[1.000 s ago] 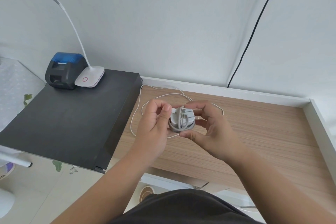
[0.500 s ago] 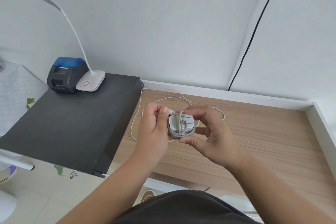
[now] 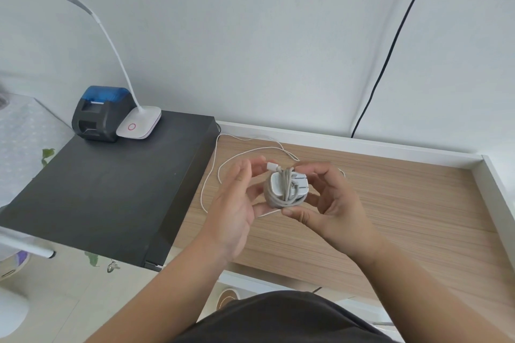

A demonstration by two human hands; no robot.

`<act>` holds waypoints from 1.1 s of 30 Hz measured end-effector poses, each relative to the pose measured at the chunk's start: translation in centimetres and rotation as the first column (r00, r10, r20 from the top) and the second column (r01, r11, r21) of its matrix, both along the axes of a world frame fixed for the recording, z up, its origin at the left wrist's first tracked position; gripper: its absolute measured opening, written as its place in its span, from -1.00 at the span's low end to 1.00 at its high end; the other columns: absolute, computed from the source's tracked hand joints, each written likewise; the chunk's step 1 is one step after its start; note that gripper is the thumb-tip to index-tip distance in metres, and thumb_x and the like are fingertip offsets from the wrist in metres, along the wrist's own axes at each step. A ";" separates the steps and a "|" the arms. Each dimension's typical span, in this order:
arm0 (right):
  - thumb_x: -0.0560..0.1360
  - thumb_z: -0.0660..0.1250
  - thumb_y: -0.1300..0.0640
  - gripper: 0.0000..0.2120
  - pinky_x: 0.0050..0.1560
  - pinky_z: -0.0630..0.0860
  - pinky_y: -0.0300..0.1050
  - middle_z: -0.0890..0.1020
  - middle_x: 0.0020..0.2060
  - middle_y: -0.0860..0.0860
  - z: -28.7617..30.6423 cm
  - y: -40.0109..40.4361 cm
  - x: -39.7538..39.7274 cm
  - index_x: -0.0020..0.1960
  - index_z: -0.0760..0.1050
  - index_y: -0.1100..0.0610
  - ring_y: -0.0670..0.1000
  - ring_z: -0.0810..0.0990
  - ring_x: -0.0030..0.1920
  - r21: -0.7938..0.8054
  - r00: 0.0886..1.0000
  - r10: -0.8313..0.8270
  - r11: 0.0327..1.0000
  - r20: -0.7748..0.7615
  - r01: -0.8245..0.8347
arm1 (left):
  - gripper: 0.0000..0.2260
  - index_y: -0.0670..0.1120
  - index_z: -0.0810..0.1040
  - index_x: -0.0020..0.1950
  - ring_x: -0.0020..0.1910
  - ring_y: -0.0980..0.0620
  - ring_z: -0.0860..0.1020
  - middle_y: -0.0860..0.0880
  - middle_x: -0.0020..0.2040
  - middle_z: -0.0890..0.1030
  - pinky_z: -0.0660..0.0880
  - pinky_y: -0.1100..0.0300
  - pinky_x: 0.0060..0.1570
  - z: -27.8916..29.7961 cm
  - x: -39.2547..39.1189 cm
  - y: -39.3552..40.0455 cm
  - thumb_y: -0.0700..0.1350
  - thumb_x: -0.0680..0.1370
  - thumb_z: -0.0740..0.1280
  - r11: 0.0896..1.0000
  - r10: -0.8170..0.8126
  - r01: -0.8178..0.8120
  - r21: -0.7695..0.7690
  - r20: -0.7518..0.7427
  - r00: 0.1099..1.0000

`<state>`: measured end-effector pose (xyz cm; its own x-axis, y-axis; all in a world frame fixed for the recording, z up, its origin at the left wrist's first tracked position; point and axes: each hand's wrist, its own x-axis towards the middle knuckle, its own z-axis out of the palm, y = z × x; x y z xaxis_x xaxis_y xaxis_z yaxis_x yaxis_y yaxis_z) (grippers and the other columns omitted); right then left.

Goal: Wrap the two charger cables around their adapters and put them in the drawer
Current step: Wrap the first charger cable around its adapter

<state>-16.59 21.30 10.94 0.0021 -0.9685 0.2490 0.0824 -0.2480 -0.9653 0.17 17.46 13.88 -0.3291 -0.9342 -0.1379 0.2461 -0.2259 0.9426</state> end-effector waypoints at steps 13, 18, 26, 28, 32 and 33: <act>0.37 0.44 0.23 -0.49 0.20 0.53 0.13 0.59 0.18 0.21 -5.4 -2.5 -1.2 0.31 0.46 0.11 0.17 0.62 0.11 0.493 0.963 -0.033 0.863 0.267 -0.107 | -0.73 0.00 0.56 0.26 -0.01 -0.01 0.69 -0.04 0.08 0.69 0.60 0.17 -0.04 -6.7 0.0 -2.2 -0.16 0.56 0.36 0.971 -0.133 0.086 0.222 0.204 0.970; 0.48 0.35 0.38 -0.51 0.14 0.57 0.01 0.59 0.21 0.14 -9.8 -2.9 -1.6 0.36 0.42 0.10 0.13 0.61 0.15 0.596 0.981 -0.107 0.803 0.164 -0.012 | -0.68 0.14 0.50 0.27 -0.06 -0.01 0.70 -0.02 0.16 0.64 0.60 0.16 -0.09 -10.6 -1.5 -2.6 -0.20 0.59 0.33 0.974 -0.106 0.036 0.224 0.309 0.945; 0.54 0.22 0.43 -0.64 -0.12 0.62 -0.18 0.69 -0.02 0.05 -13.2 -2.6 -1.8 0.23 0.47 0.09 -0.01 0.69 -0.09 0.699 0.916 -0.274 0.716 0.292 -0.008 | -0.61 0.12 0.48 0.33 -0.09 0.11 0.66 0.05 0.15 0.62 0.58 0.26 -0.14 -15.3 -3.6 -3.1 -0.23 0.57 0.35 0.949 -0.176 0.073 0.308 0.322 0.930; 0.57 0.17 0.42 -0.65 -0.09 0.62 -0.17 0.67 -0.02 0.08 -13.7 -2.6 -2.0 0.22 0.46 0.08 0.03 0.66 -0.07 0.713 0.872 -0.323 0.700 0.368 -0.041 | -0.58 0.09 0.47 0.36 0.01 0.11 0.63 0.04 0.17 0.62 0.55 0.27 -0.14 -16.0 -3.7 -3.3 -0.21 0.54 0.40 0.955 -0.168 0.062 0.290 0.355 0.920; 0.60 0.12 0.38 -0.71 -0.14 0.58 -0.19 0.64 -0.04 0.13 -14.7 -2.5 -2.2 0.26 0.41 0.19 0.01 0.63 -0.10 0.738 0.841 -0.394 0.675 0.370 -0.008 | -0.54 -0.09 0.47 0.39 0.08 0.22 0.60 0.03 0.11 0.64 0.51 0.32 0.03 -16.7 -3.6 -3.5 -0.28 0.50 0.42 0.960 -0.159 0.060 0.274 0.355 0.921; 0.59 0.12 0.39 -0.73 -0.17 0.57 -0.21 0.65 -0.05 0.13 -15.0 -2.4 -2.2 0.25 0.40 0.22 -0.01 0.64 -0.12 0.741 0.839 -0.404 0.671 0.365 0.000 | -0.56 -0.09 0.48 0.36 0.05 0.27 0.60 0.03 0.11 0.64 0.52 0.35 0.01 -16.7 -3.7 -3.4 -0.30 0.50 0.42 0.964 -0.160 0.068 0.255 0.359 0.919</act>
<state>-18.81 18.93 -4.03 -0.1342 -0.8058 -0.5768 0.5944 0.4003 -0.6975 -3.50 14.10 -2.77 -0.3123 -0.8194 -0.4806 -0.1542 -0.4555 0.8768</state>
